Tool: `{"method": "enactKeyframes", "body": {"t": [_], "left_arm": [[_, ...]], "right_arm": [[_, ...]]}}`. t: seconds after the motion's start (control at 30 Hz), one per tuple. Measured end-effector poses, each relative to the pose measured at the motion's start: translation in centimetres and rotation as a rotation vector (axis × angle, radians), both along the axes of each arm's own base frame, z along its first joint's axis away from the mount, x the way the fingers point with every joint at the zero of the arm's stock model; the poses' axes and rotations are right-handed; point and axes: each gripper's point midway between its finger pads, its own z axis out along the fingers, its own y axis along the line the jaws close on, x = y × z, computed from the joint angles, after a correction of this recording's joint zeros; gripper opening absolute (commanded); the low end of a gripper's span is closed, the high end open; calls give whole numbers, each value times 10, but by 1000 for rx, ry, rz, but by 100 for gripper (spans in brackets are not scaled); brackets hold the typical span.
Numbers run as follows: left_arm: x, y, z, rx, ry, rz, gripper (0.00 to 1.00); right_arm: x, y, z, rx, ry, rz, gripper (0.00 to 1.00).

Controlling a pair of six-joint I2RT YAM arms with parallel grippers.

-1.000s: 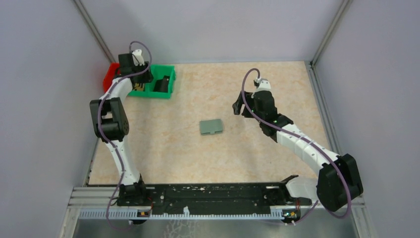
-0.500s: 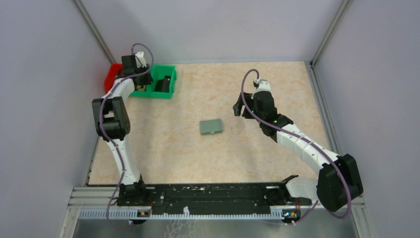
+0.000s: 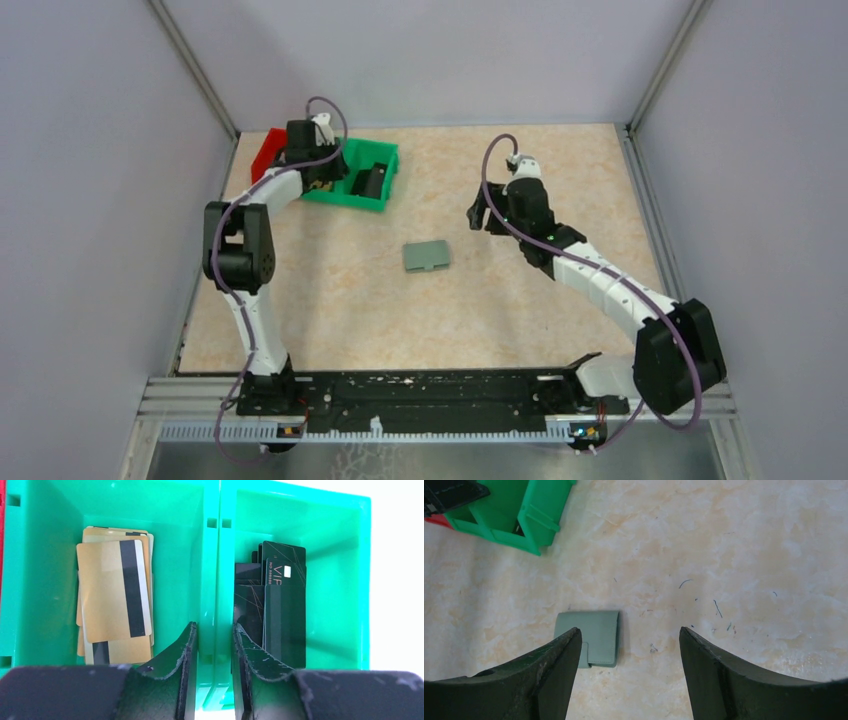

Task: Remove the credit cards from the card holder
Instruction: Move the storage box to the center of the board.

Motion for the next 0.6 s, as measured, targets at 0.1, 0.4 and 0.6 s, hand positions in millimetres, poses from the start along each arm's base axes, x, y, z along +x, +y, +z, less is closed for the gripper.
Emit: {"method": "enactKeyframes", "body": {"t": [0.1,0.4,0.6], "left_arm": [[-9,-27,0,-50,20,-21,33],[-44,-97,-5,-253,167,-91,72],[-74,-120,-8,-315,294,-170,96]], "right_arm": [[9,7,-4,-5,17,10,70],[42,34,-33,-30,109,57,70],[77,62,-36,-13,128,93,68]]}}
